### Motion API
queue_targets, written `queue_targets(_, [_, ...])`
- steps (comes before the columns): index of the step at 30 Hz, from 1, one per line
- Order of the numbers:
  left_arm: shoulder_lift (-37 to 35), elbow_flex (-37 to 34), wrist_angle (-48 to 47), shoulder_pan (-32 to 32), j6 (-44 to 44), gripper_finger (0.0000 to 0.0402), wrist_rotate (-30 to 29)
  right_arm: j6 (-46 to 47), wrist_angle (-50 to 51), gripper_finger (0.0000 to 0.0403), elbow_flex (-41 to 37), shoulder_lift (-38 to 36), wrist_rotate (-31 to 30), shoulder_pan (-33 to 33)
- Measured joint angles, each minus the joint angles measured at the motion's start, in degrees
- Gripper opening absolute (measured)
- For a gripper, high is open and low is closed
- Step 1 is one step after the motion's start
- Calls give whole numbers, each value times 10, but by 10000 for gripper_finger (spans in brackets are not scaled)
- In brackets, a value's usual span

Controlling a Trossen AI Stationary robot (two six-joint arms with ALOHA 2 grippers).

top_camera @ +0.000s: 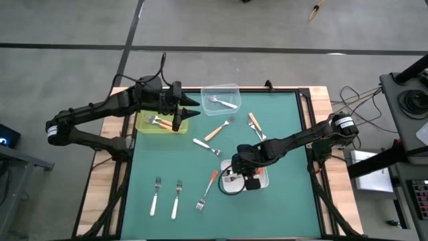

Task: Sort silverware by color (type)
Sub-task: Put the orange fork into the white bin

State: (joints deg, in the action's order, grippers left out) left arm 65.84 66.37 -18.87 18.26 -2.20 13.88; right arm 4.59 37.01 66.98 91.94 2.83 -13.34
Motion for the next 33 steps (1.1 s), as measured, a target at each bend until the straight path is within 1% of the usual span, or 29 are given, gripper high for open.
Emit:
queue_targets(8, [0, 0, 0, 0, -3, 157, 0, 3, 14, 12, 0, -4, 0, 0])
queue_targets(17, [0, 0, 0, 0, -10, 157, 0, 8, 19, 51, 0, -7, -2, 0])
queue_targets(24, [0, 0, 0, 0, -14, 157, 0, 8, 20, 70, 0, -7, -9, 0])
queue_targets(28, [0, 0, 0, 0, -19, 157, 0, 9, 27, 75, 0, -12, -12, 0])
queue_targets(33, [0, 0, -2, 0, -29, 157, 0, 9, 37, 70, 0, -27, -15, 0])
